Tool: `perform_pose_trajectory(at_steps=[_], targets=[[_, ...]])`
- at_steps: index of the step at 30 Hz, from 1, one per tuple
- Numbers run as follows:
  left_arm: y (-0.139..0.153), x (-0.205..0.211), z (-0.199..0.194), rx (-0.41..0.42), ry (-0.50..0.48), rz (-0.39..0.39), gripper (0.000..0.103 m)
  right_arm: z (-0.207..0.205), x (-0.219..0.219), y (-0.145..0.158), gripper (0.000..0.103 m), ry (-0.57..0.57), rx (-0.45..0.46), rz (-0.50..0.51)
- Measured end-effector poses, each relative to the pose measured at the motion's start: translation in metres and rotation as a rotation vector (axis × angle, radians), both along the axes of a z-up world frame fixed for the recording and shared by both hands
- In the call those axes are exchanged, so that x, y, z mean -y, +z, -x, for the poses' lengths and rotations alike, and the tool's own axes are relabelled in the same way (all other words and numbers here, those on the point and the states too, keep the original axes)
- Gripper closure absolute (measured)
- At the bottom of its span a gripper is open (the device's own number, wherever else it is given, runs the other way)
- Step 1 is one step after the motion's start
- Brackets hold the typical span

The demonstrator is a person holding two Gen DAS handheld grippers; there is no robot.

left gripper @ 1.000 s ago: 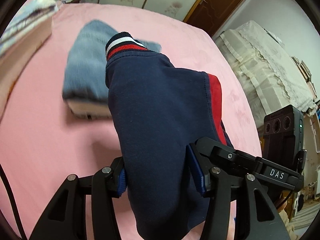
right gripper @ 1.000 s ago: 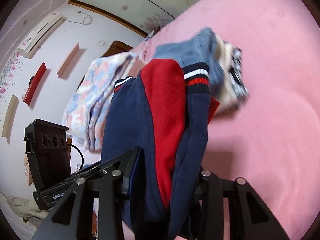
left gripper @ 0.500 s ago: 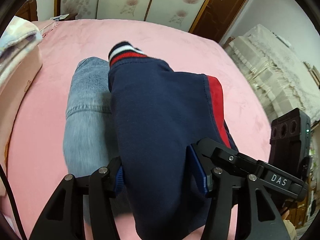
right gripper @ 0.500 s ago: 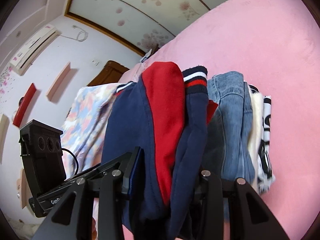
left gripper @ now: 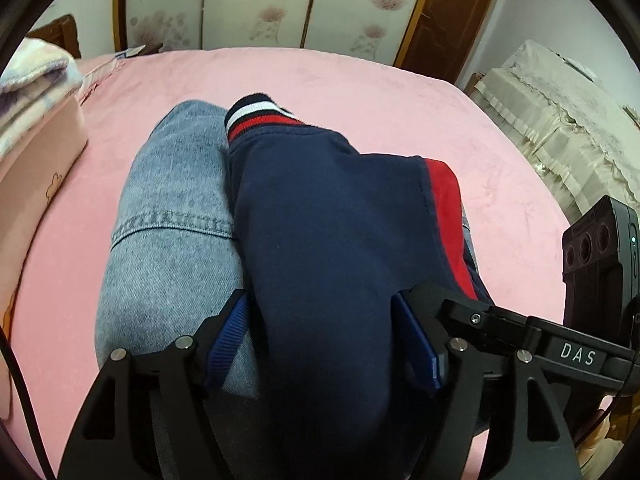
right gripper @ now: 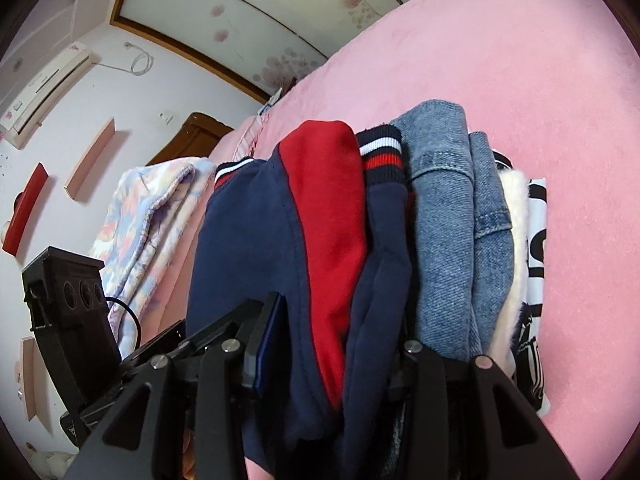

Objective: Fold large clothes
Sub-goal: 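Carry the jacket onto the stack of folded jeans and release both grippers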

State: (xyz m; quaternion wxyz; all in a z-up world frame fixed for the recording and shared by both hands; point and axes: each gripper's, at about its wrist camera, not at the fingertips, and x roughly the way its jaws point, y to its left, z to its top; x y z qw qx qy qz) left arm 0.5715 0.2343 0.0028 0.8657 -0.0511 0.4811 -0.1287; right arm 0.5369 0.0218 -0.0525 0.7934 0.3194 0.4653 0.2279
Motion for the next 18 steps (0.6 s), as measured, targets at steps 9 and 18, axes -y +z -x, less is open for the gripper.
perform_pose_trajectory(at_steps=[9, 18], targets=[[0.004, 0.012, 0.036, -0.09, 0.066, -0.053, 0.017, 0.031, 0.006, 0.042, 0.051, 0.007, 0.028, 0.172], [0.028, 0.043, 0.101, -0.053, 0.06, -0.157, 0.017, 0.092, 0.015, 0.089, 0.051, 0.023, 0.094, 0.318]])
